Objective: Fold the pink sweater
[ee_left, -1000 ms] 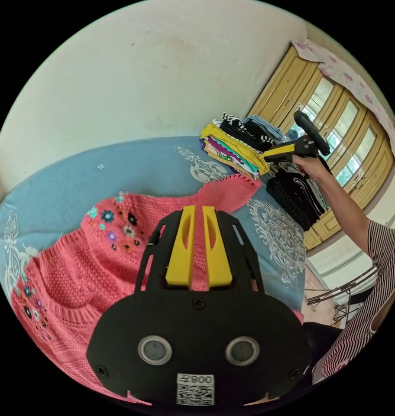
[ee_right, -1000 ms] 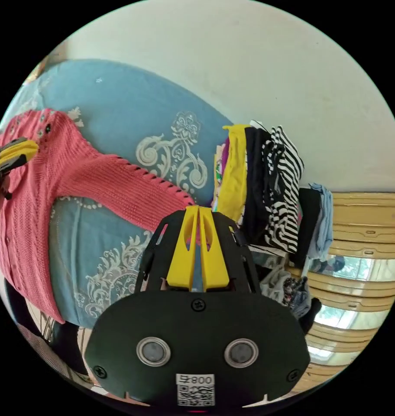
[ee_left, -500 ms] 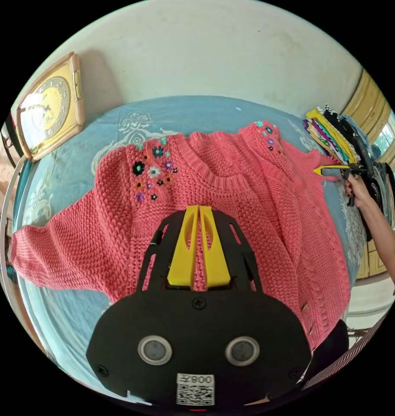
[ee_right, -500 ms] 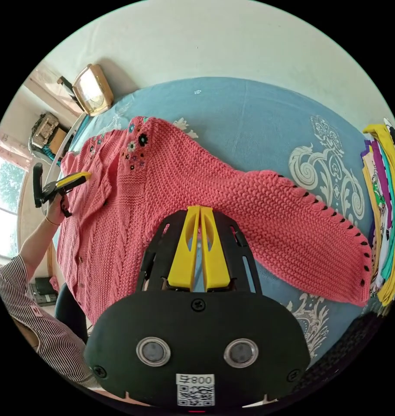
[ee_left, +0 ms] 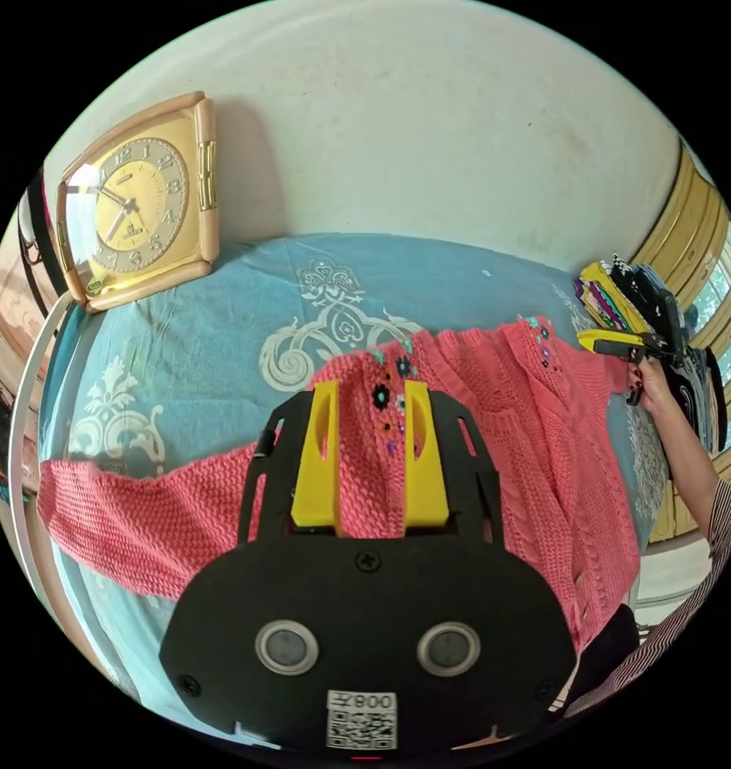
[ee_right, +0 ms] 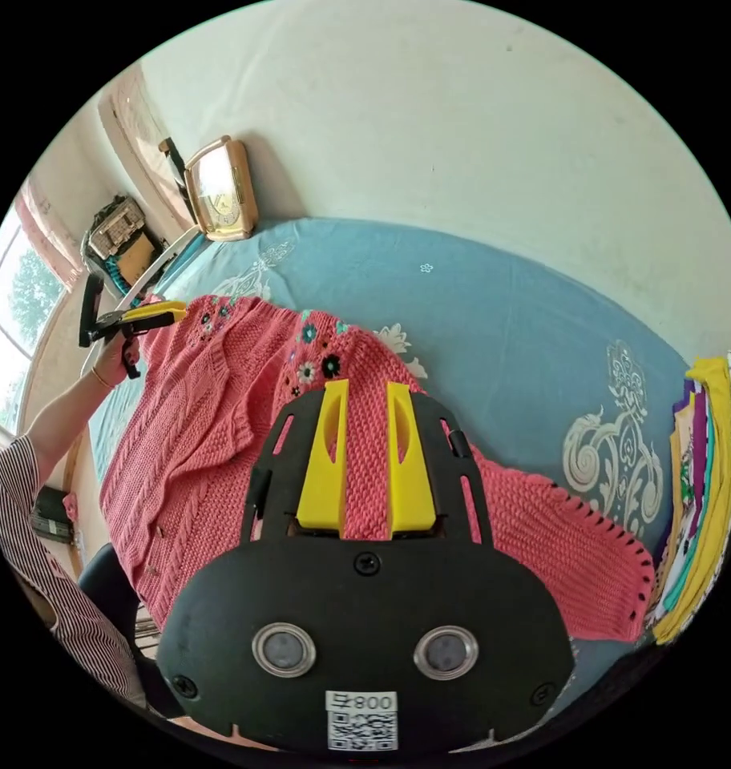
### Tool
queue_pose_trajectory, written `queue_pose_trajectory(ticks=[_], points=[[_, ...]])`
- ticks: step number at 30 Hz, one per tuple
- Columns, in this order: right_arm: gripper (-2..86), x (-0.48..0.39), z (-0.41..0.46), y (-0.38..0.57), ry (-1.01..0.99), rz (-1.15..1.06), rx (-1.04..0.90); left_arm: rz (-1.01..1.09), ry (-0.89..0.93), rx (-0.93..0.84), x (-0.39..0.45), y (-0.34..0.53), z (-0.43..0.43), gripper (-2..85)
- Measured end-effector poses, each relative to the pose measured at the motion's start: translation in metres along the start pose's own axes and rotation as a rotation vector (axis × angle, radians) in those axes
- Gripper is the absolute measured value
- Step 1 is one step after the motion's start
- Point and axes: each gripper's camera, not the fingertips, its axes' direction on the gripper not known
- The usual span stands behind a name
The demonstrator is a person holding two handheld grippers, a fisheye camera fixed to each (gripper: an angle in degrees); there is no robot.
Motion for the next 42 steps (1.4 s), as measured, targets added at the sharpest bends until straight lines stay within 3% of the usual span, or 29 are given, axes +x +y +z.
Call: queue_pose_trajectory(ticks=[5,12,16,20,24,29,33,36,42], points=[[7.7,0.01,0.044,-0.032,0.06,-0.031,-0.162,0.061,-0.061,-0.165,-0.018,-0.033,0.021,9.3],[2.5,0.023,0.047,-0.019,0.067,0.015,-0.127,0.134,-0.15,-0.064,-0.016,-0.029,-0.024,3.9],[1.8,0.027,0.009,0.004,0.173,0.071,0.026,0.02,-0.123,0.093,-0.042,-0.015,-0.067,3.6],[2.2,0.034,0.035,0.004,0.16,0.068,-0.042,-0.06,-0.057,0.023,-0.064,-0.015,-0.047,4.4],[3.4,0.034,0.036,-0.006,0.117,0.074,0.03,-0.048,-0.049,0.055,-0.064,-0.021,-0.054,5.8],[6.1,0.034,0.003,0.007,0.075,0.078,0.219,-0.002,-0.023,0.223,-0.052,-0.009,-0.093,6.2],[6.7,0.039,0.013,0.025,0.025,0.086,0.145,0.088,0.068,0.14,-0.034,0.001,-0.079,5.0],[6.5,0.033,0.049,0.024,0.001,0.056,-0.015,0.112,-0.01,-0.075,-0.025,-0.003,-0.042,3.2],[7.6,-0.015,0.033,0.023,0.087,-0.022,0.082,0.111,0.19,0.058,-0.02,-0.003,-0.075,2.5]])
